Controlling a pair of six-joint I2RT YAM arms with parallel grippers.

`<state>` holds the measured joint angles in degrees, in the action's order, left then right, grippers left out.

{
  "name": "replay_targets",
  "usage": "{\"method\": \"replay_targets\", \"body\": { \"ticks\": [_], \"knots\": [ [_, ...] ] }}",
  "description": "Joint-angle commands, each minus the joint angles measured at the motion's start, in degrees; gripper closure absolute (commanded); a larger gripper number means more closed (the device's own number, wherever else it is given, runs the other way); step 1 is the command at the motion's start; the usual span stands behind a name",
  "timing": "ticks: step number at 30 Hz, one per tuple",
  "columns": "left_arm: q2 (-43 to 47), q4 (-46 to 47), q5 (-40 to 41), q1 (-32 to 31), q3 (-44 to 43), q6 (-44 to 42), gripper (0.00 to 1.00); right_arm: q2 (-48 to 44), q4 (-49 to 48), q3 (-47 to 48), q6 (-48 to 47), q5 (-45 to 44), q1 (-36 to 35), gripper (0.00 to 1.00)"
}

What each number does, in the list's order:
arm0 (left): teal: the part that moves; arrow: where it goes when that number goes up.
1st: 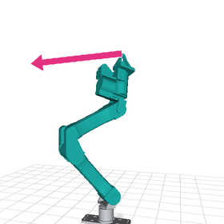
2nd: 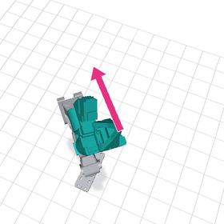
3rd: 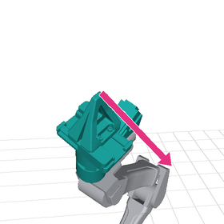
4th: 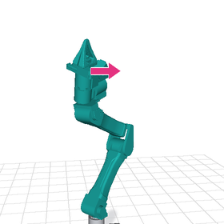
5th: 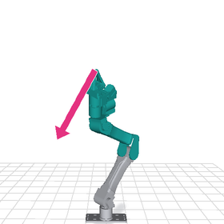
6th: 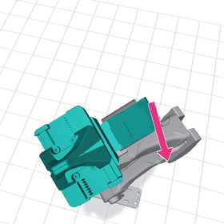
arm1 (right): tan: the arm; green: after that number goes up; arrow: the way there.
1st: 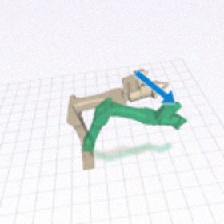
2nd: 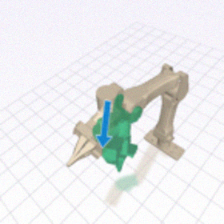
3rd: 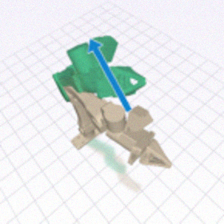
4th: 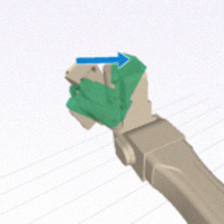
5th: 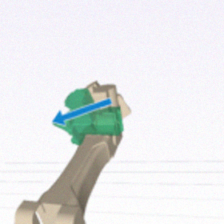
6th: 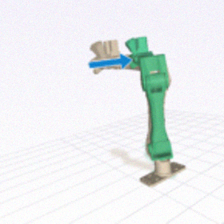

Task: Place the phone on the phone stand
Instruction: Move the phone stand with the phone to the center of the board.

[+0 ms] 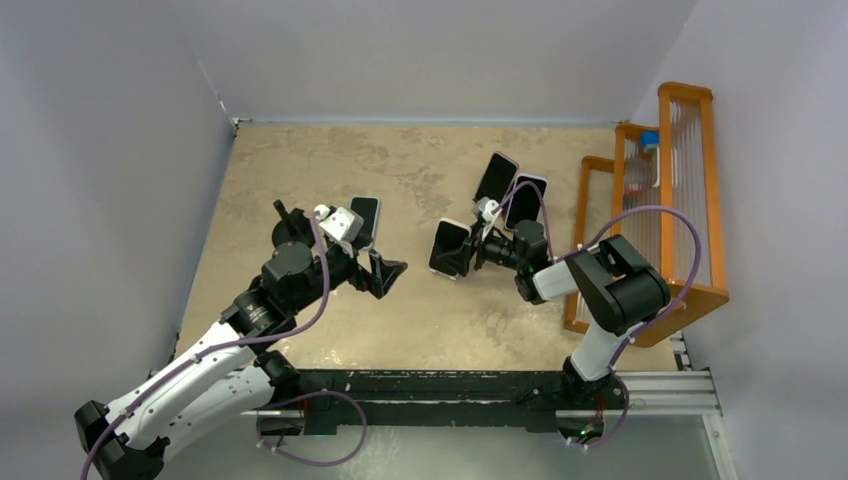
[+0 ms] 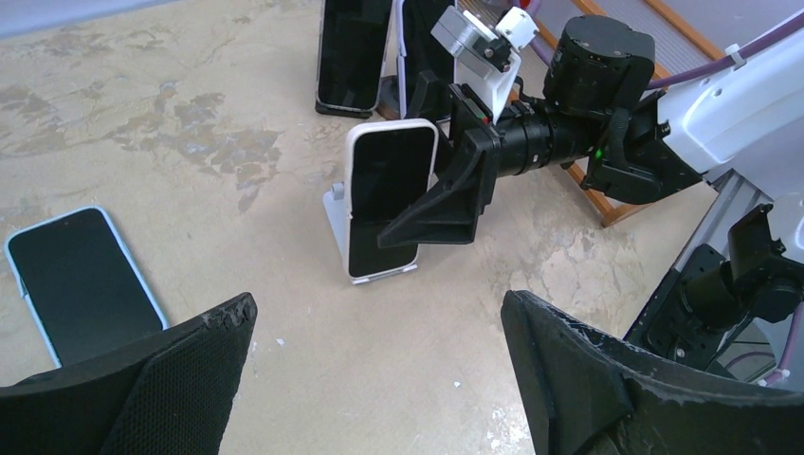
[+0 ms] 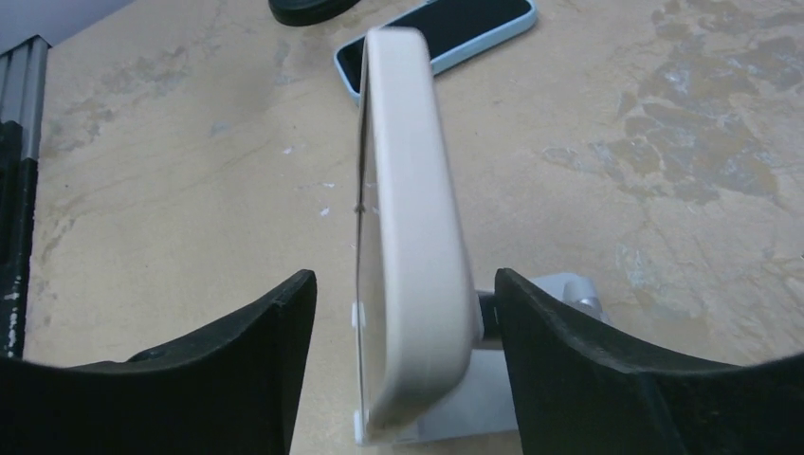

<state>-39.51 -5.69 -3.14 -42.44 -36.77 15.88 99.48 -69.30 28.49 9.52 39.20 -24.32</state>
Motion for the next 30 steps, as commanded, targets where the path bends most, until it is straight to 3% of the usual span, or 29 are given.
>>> {"method": "replay_targets", "body": {
  "ticks": [1, 8, 12, 18, 24, 30],
  "knots": [
    [-1.2, 0.9, -0.8, 0.2, -0.1, 0.3, 0.00, -2.3, -1.3, -2.1, -1.1, -1.4, 0.2, 0.27],
    [-6.6, 4.7, -1.1, 0.2, 1.5, 0.8, 0.00, -7.5, 1.1, -1.6, -2.9, -3.6, 0.4, 0.22],
    [-12.9, 14.0, 1.5, -0.3, 5.6, 1.7, 0.00, -13.7, 0.9, -1.5, -2.1, -6.9, 1.0, 0.19],
    [-21.9, 30.1, 9.9, -5.4, 12.4, -0.3, 0.00, -29.9, 4.4, -2.6, -3.9, -18.7, 1.5, 0.02],
    [-32.2, 48.2, 7.3, -7.5, 15.7, -1.2, 0.00, -42.5, 8.8, -4.0, -7.1, -24.5, 1.6, 0.01],
    [-41.2, 52.7, 7.6, -10.1, 10.9, -2.7, 0.00, -47.3, 11.5, -4.3, -7.3, -27.7, 1.6, 0.01]
  ]
}}
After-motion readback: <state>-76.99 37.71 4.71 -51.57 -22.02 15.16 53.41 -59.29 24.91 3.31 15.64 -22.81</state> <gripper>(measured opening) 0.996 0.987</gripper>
